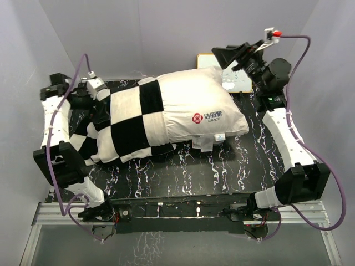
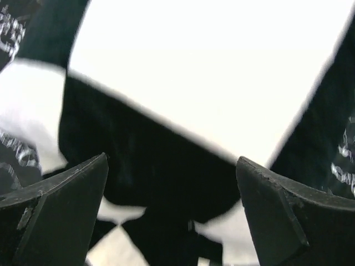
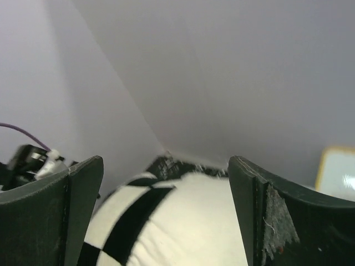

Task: Remove the pillowcase from the pillow
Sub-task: Remove the pillow from the pillowcase.

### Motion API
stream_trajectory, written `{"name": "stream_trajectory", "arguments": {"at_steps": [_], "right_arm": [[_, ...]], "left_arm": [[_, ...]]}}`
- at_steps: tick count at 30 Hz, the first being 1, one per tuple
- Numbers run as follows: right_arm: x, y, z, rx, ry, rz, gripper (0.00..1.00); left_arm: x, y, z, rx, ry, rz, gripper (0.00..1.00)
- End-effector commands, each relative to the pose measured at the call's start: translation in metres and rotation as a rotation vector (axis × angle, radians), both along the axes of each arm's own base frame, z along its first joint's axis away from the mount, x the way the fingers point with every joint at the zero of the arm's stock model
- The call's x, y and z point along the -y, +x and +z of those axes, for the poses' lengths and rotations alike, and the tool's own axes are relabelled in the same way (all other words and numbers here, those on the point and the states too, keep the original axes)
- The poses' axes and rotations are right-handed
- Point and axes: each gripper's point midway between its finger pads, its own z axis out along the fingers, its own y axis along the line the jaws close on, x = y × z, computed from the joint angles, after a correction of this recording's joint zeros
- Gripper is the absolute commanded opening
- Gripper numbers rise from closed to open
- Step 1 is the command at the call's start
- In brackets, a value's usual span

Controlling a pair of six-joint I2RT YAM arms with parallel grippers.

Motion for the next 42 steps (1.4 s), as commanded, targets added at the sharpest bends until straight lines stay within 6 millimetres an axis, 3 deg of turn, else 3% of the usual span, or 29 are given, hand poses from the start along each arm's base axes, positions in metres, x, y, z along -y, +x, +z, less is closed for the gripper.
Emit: {"name": "stream_trajectory", "arguments": {"at_steps": [1,4,8,11,13,16,19,24,27,29,32,35,38,40,42], "right_arm": [[0.013,0.035,-0.095,-0.336,-0.103,-0.163,0.98],[0.009,0.041,-0.130,-0.433,-0.171,-0.179,0.98],[0.009,0.040,-0.161,-0.502,-0.200,-0.192,0.98],[0.010,0.037,-0.174,-0.530,-0.214,-0.204,0.98],[0.011,0.036,-0.182,-0.549,-0.230,-0.214,0.98],[0.018,0.038,-0.191,-0.576,-0.252,-0.254,0.98],[0.023,0.044,-0.191,-0.586,-0.246,-0.292,0.99],[0.012,0.058,-0.195,-0.626,-0.251,-0.312,0.98],[-0.002,0.063,-0.207,-0.657,-0.286,-0.320,0.98],[-0.012,0.063,-0.217,-0.685,-0.295,-0.318,0.98],[-0.023,0.065,-0.232,-0.726,-0.284,-0.326,0.98],[-0.017,0.073,-0.250,-0.776,-0.286,-0.379,0.99],[0.010,0.087,-0.274,-0.864,-0.342,-0.556,0.98],[0.028,0.098,-0.275,-0.897,-0.385,-0.681,0.99],[0.038,0.106,-0.263,-0.880,-0.414,-0.746,0.98]], "left_arm": [[0.074,0.039,0.036,0.136,-0.115,0.013,0.97],[0.120,0.053,0.044,0.160,-0.110,-0.043,0.97],[0.157,0.085,0.042,0.152,-0.097,-0.038,0.97],[0.172,0.107,0.026,0.121,-0.101,0.000,0.97],[0.184,0.103,0.000,0.043,-0.088,-0.016,0.92],[0.194,0.076,-0.053,-0.078,-0.014,-0.080,0.80],[0.202,0.033,-0.091,-0.177,0.022,-0.150,0.68],[0.214,-0.058,-0.131,-0.283,0.123,-0.335,0.49],[0.213,-0.097,-0.146,-0.321,0.180,-0.400,0.34],[0.213,-0.111,-0.150,-0.336,0.192,-0.417,0.15],[0.211,-0.127,-0.153,-0.367,0.194,-0.437,0.02],[0.211,-0.137,-0.153,-0.371,0.202,-0.460,0.00],[0.209,-0.143,-0.157,-0.363,0.228,-0.475,0.00],[0.208,-0.148,-0.161,-0.364,0.247,-0.488,0.00],[0.207,-0.152,-0.164,-0.363,0.266,-0.500,0.00]]}}
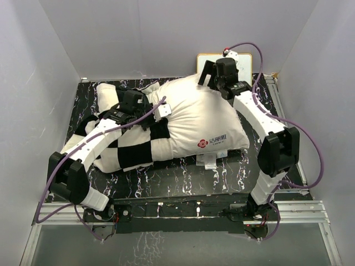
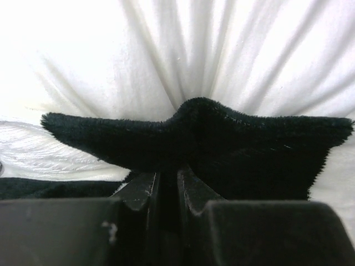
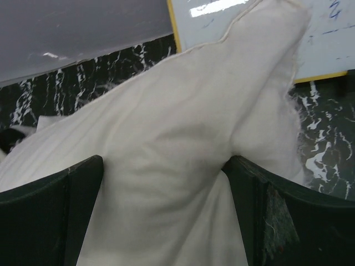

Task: Remove the pillowcase from the pillow
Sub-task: Remove the pillow from the pillowcase.

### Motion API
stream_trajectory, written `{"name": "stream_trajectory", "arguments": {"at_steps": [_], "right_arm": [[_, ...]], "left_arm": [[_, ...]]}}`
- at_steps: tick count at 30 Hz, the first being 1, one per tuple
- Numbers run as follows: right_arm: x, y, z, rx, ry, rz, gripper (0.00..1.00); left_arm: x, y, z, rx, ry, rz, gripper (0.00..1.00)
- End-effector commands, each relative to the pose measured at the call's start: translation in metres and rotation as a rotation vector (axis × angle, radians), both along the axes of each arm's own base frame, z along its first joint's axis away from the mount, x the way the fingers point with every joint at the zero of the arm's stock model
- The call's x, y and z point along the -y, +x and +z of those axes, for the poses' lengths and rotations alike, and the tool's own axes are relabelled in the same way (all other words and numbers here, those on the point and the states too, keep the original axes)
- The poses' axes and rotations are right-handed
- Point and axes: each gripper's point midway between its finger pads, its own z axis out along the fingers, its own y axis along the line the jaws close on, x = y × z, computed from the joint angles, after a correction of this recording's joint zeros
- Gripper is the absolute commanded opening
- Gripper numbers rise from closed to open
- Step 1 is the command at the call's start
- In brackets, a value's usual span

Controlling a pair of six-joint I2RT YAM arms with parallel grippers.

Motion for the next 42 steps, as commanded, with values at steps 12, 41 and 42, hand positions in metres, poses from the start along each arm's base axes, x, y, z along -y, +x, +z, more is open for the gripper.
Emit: {"name": "stream_trajectory", "arguments": {"at_steps": [12,41,42], "right_arm": [[-0.061,0.004,-0.061,-0.101,0.197,0.159,0.98],[-0.080,-0.120,0.199,0.902,0.247,0.623,0.08],[-0.074,-0.118,0.199,0.896,0.224,0.593,0.08]], "left_arm": [[-0.032,-0.134,-0.096,-0.492,0.244,-0.117,0.00],[-0.130,-0.040,0.059,-0.240,-0.075,0.233,0.97],[-0.142,-0.046,0.053,-0.261,-0.063,0.239,0.97]]}}
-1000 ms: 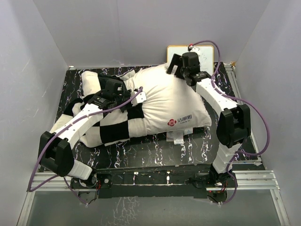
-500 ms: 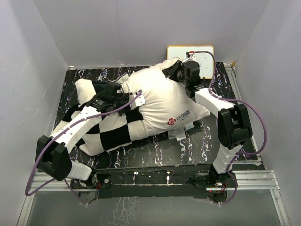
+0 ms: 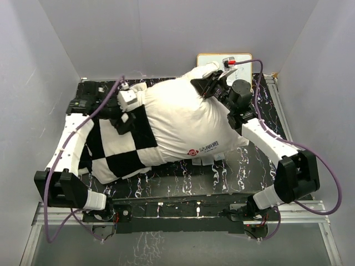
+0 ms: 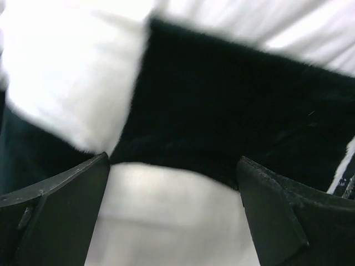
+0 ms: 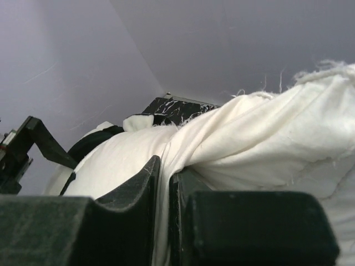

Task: Remove the pillowcase from the pillow
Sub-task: Remove the pillow from the pillowcase.

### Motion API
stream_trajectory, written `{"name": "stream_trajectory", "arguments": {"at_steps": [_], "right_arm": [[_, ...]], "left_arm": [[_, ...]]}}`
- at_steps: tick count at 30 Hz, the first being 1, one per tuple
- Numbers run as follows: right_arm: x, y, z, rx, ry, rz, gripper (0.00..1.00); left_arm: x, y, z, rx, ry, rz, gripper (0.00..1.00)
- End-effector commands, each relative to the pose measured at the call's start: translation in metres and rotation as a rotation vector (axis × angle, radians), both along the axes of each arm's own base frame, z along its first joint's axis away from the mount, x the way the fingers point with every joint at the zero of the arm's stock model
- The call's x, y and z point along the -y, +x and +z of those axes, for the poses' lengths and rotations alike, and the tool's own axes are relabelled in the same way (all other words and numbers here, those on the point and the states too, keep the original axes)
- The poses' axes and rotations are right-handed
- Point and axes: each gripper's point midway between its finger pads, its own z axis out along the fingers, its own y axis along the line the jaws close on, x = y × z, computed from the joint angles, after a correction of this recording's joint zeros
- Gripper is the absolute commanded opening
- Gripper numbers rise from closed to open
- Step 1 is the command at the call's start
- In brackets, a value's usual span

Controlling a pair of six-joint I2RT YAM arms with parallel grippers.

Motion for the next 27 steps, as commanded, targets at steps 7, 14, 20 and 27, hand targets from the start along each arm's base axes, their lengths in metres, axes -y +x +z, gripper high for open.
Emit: {"name": "stream_trajectory", "arguments": {"at_steps": [7,14,20,27], "right_arm": [[0.056,-0.053,0.084,0.329,0.015,-0.061,0.08],[0.076,-0.081,0.053,0.311,0.038,-0.071,0.08],[0.090,-0.078,0.041,0.250,0.001,-0.127,0.08],[0.105,-0.065,0.025,0.133,-0.038,-0.186,0.08]], "left_arm": [[-0.130,-0.074,-0.080,-0.241,0.116,0.109,0.97],[-0.159,-0.089,-0.116,-0.343,-0.007,0.185,0.97],[-0.156,-0.082,-0.135,-0.285,-0.014,0.195,0.97],[-0.157,-0.079,-0.164,-0.281,0.036,0.193,0.81]]}}
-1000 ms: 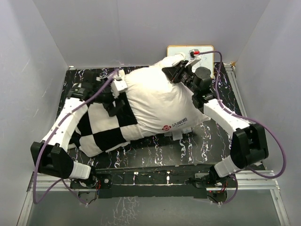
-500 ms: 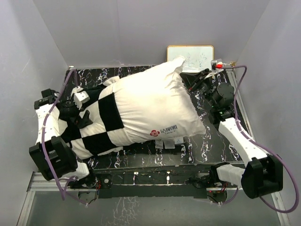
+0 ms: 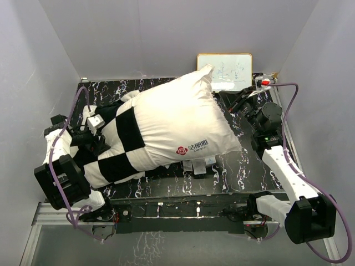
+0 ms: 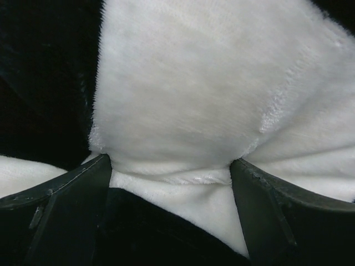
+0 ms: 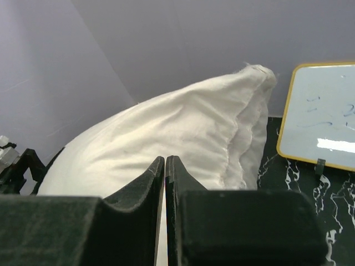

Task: Remove the pillowcase from the pillow
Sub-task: Remove the pillow from the pillowcase.

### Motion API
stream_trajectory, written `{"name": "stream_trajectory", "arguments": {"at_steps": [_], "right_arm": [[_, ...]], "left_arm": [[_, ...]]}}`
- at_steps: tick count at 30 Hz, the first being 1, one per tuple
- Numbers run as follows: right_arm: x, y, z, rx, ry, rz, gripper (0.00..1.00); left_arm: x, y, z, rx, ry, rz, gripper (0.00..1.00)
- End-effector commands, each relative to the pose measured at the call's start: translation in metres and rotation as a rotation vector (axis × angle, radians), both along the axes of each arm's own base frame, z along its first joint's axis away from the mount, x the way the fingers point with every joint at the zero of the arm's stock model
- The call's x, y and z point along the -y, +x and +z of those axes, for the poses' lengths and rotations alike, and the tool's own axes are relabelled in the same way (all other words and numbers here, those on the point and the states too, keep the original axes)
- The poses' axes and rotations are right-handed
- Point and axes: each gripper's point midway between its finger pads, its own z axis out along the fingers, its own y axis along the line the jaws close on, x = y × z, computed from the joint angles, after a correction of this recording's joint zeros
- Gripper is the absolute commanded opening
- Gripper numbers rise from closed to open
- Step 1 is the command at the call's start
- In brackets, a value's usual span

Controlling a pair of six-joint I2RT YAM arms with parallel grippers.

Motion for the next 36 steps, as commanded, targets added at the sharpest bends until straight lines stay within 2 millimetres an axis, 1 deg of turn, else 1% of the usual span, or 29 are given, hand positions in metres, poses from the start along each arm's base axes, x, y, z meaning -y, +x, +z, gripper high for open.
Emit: {"name": "stream_trajectory", "arguments": {"at_steps": [1,4,6,7,8,9,10,11,13,15,16,17,18,19,21,23,25,26,27,28,29,30,32,34,35,36], "right_arm": [[0.011,0.002,0.016,0.011,-0.009,-0.045,0.08],[0.015,0.000,0.012,0.001,-0.010,-0.056,0.08],[0.019,0.002,0.007,-0.018,-0.014,-0.067,0.08],[0.021,0.002,0.005,-0.031,-0.017,-0.073,0.08],[0.024,0.003,0.004,-0.038,-0.021,-0.078,0.08],[0.026,0.004,0.002,-0.045,-0.024,-0.083,0.08],[0.028,0.004,0.001,-0.051,-0.028,-0.086,0.08],[0.030,0.005,-0.001,-0.059,-0.031,-0.091,0.08],[0.030,0.006,-0.002,-0.069,-0.033,-0.087,0.08],[0.029,0.011,-0.003,-0.090,-0.049,-0.080,0.08],[0.029,0.014,-0.008,-0.129,-0.064,-0.086,0.08],[0.030,0.018,-0.007,-0.152,-0.078,-0.096,0.08],[0.029,0.021,-0.009,-0.180,-0.093,-0.106,0.10],[0.028,0.024,-0.003,-0.187,-0.102,-0.120,0.17],[0.019,0.024,0.000,-0.200,-0.120,-0.122,0.41],[0.006,0.021,0.001,-0.202,-0.142,-0.104,0.54],[-0.005,0.018,-0.004,-0.218,-0.171,-0.085,0.66],[-0.010,0.018,-0.009,-0.230,-0.187,-0.074,0.73],[-0.015,0.017,-0.013,-0.235,-0.200,-0.056,0.81],[-0.021,0.017,-0.018,-0.245,-0.213,-0.036,0.94],[-0.027,0.017,-0.023,-0.253,-0.230,-0.014,0.98],[-0.034,0.018,-0.025,-0.248,-0.254,0.004,0.98],[-0.045,0.026,-0.025,-0.230,-0.294,0.010,0.98],[-0.051,0.041,-0.026,-0.243,-0.329,-0.010,0.99],[-0.055,0.052,-0.028,-0.260,-0.349,-0.022,0.98],[-0.056,0.063,-0.019,-0.258,-0.355,-0.055,0.99]], "left_arm": [[-0.013,-0.034,-0.060,-0.210,0.135,-0.001,0.80],[-0.006,-0.033,-0.060,-0.213,0.121,-0.013,0.78],[0.000,-0.036,-0.059,-0.223,0.120,-0.033,0.78],[0.003,-0.040,-0.057,-0.229,0.119,-0.050,0.79],[0.007,-0.048,-0.054,-0.241,0.113,-0.072,0.81],[0.008,-0.051,-0.052,-0.231,0.120,-0.086,0.84],[0.007,-0.052,-0.051,-0.218,0.136,-0.091,0.84],[0.005,-0.052,-0.050,-0.203,0.153,-0.100,0.80],[0.005,-0.050,-0.045,-0.184,0.158,-0.109,0.62],[0.012,-0.041,-0.034,-0.172,0.121,-0.093,0.44],[0.017,-0.036,-0.028,-0.171,0.097,-0.087,0.33],[0.024,-0.030,-0.021,-0.168,0.061,-0.077,0.12],[0.030,-0.023,-0.013,-0.165,0.031,-0.057,0.00],[0.036,-0.016,-0.005,-0.162,0.000,-0.038,0.00],[0.054,-0.012,0.009,-0.168,-0.069,-0.043,0.00],[0.073,-0.012,0.021,-0.189,-0.124,-0.063,0.00],[0.089,-0.015,0.031,-0.207,-0.165,-0.085,0.00],[0.096,-0.017,0.035,-0.215,-0.182,-0.092,0.00],[0.101,-0.019,0.038,-0.215,-0.190,-0.100,0.00],[0.105,-0.020,0.041,-0.211,-0.193,-0.108,0.00],[0.108,-0.021,0.042,-0.207,-0.193,-0.116,0.00],[0.111,-0.022,0.043,-0.206,-0.193,-0.123,0.00],[0.115,-0.022,0.043,-0.207,-0.190,-0.134,0.00],[0.120,-0.022,0.045,-0.206,-0.185,-0.149,0.00],[0.124,-0.023,0.046,-0.210,-0.186,-0.158,0.00],[0.127,-0.024,0.048,-0.213,-0.189,-0.168,0.00]]}}
